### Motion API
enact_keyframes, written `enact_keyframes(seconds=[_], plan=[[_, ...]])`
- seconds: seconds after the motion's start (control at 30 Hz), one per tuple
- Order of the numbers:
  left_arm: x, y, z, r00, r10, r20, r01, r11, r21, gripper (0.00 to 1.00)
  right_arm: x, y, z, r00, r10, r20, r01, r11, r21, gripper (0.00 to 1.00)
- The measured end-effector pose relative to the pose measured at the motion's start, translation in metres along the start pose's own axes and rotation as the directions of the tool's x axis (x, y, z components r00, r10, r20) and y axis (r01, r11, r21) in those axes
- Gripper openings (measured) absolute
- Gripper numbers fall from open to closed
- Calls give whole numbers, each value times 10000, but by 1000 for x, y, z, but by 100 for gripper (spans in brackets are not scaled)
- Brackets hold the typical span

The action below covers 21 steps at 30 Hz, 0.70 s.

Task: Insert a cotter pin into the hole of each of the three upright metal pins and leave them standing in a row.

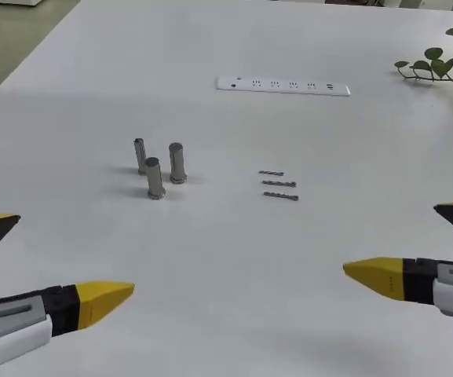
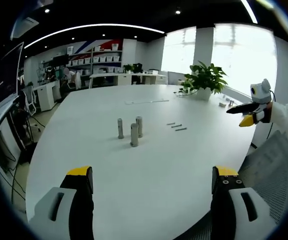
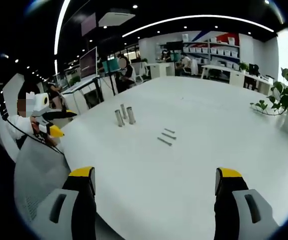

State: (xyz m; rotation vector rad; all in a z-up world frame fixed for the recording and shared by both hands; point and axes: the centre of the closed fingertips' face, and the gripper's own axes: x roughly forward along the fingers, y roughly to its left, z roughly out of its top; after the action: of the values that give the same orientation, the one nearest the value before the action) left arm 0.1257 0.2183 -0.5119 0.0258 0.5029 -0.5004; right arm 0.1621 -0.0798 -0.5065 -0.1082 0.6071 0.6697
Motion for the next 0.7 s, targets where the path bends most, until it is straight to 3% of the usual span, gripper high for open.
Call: enact_keyframes(seconds=[0.33, 0.7], plan=[[7, -2, 1, 9998, -146, -110, 149, 9997, 204, 99, 0, -5, 5, 9999, -93, 67, 94, 9999, -109, 98], [21, -2, 20, 9987, -488, 148, 483, 9983, 318, 99, 1, -13, 3, 9999, -155, 1, 155, 9999, -75, 98]])
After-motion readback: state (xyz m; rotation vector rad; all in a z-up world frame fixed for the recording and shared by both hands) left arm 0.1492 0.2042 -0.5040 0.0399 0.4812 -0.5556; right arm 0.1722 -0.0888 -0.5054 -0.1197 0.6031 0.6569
